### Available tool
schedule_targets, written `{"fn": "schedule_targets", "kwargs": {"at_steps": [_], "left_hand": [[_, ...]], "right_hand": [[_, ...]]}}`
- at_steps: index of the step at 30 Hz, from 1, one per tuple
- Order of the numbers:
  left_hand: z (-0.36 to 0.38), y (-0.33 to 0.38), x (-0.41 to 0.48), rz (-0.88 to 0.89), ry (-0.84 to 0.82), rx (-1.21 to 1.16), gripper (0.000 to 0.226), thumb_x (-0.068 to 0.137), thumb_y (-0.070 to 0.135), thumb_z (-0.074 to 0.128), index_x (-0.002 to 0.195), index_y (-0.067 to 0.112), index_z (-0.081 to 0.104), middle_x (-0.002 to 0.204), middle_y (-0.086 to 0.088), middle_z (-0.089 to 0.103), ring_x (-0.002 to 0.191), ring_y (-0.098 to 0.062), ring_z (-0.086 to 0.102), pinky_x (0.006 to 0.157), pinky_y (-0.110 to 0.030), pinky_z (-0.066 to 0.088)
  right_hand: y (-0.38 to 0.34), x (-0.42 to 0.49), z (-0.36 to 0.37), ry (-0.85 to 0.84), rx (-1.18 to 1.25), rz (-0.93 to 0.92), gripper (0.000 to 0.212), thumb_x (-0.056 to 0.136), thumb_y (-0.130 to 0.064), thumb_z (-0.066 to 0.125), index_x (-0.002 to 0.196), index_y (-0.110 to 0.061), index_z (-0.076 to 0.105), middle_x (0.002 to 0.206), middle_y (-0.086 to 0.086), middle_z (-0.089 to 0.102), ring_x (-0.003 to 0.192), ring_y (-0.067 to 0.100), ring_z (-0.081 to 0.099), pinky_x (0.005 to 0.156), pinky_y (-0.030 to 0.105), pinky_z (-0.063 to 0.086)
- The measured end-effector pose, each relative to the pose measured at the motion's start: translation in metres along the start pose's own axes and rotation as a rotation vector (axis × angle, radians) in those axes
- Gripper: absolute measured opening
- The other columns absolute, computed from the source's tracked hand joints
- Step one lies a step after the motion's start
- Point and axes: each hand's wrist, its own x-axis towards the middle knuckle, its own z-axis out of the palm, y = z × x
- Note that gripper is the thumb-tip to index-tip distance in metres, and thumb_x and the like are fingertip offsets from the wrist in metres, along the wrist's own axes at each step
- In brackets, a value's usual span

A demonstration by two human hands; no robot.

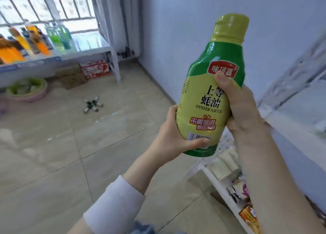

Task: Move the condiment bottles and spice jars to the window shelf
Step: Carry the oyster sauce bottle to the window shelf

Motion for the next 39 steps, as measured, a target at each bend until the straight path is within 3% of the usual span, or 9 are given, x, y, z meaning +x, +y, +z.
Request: {"fn": "schedule_targets", "kwargs": {"at_steps": [3, 10, 16, 19, 24, 29, 33, 39], "left_hand": [[-0.062, -0.014, 0.003, -0.042, 0.100, -0.008, 0.093, 0.049, 0.044, 0.084, 0.126, 0.025, 0.034, 0.112, 0.011, 0.060, 0.104, -0.005, 0.060, 0.085, -0.038, 0.055], [-0.173, -0.047, 0.031, -0.099, 0.350, -0.016, 0.091, 0.052, 0.039, 0.087, 0.125, 0.022, 0.035, 0.110, 0.008, 0.061, 0.103, -0.010, 0.061, 0.085, -0.040, 0.055], [-0.247, -0.053, 0.117, -0.091, 0.449, 0.008, 0.086, 0.056, 0.028, 0.085, 0.125, 0.016, 0.035, 0.106, 0.010, 0.061, 0.099, -0.006, 0.062, 0.080, -0.028, 0.055], [-0.279, -0.046, 0.168, -0.087, 0.480, 0.031, 0.083, 0.057, 0.028, 0.085, 0.124, 0.019, 0.036, 0.103, 0.014, 0.061, 0.096, -0.001, 0.062, 0.079, -0.025, 0.055], [-0.334, -0.050, 0.234, -0.108, 0.556, 0.016, 0.092, 0.047, 0.044, 0.083, 0.123, 0.021, 0.038, 0.105, 0.013, 0.063, 0.099, -0.005, 0.063, 0.085, -0.034, 0.055], [-0.392, -0.068, 0.276, -0.136, 0.604, -0.010, 0.092, 0.047, 0.042, 0.084, 0.124, 0.021, 0.037, 0.105, 0.013, 0.064, 0.100, -0.005, 0.063, 0.086, -0.037, 0.054], [-0.461, -0.082, 0.314, -0.139, 0.620, 0.010, 0.094, 0.047, 0.047, 0.083, 0.125, 0.022, 0.036, 0.109, 0.009, 0.063, 0.102, -0.009, 0.063, 0.086, -0.040, 0.054], [-0.571, -0.086, 0.369, -0.099, 0.624, 0.028, 0.095, 0.047, 0.050, 0.081, 0.125, 0.022, 0.036, 0.109, 0.011, 0.063, 0.104, -0.008, 0.061, 0.089, -0.040, 0.053]], "right_hand": [[0.021, 0.032, 0.064, -0.088, 0.002, 0.073, 0.033, 0.062, -0.032, 0.071, 0.090, -0.017, 0.063, 0.072, -0.003, 0.073, 0.068, 0.013, 0.071, 0.057, 0.027, 0.055], [0.063, 0.109, 0.191, -0.294, -0.015, 0.141, 0.035, 0.062, -0.032, 0.071, 0.093, -0.018, 0.062, 0.075, -0.001, 0.073, 0.070, 0.016, 0.071, 0.058, 0.028, 0.055], [0.075, 0.211, 0.261, -0.357, -0.007, 0.144, 0.044, 0.065, -0.033, 0.076, 0.101, -0.014, 0.060, 0.078, -0.001, 0.074, 0.072, 0.016, 0.071, 0.058, 0.027, 0.055], [0.069, 0.268, 0.287, -0.370, -0.005, 0.144, 0.043, 0.061, -0.035, 0.077, 0.096, -0.016, 0.062, 0.079, 0.000, 0.074, 0.073, 0.016, 0.072, 0.059, 0.027, 0.055], [0.073, 0.348, 0.340, -0.422, -0.013, 0.170, 0.059, 0.059, -0.038, 0.080, 0.107, -0.010, 0.062, 0.085, 0.003, 0.074, 0.077, 0.018, 0.072, 0.062, 0.030, 0.057], [0.096, 0.408, 0.398, -0.473, -0.033, 0.214, 0.061, 0.059, -0.038, 0.076, 0.111, -0.009, 0.060, 0.095, 0.007, 0.073, 0.084, 0.022, 0.072, 0.069, 0.035, 0.058], [0.111, 0.456, 0.460, -0.500, -0.042, 0.207, 0.072, 0.057, -0.042, 0.082, 0.116, -0.008, 0.058, 0.098, 0.008, 0.072, 0.085, 0.022, 0.071, 0.071, 0.037, 0.058], [0.115, 0.522, 0.559, -0.523, -0.044, 0.163, 0.071, 0.060, -0.041, 0.077, 0.118, -0.006, 0.056, 0.100, 0.010, 0.072, 0.087, 0.024, 0.071, 0.075, 0.040, 0.058]]}}
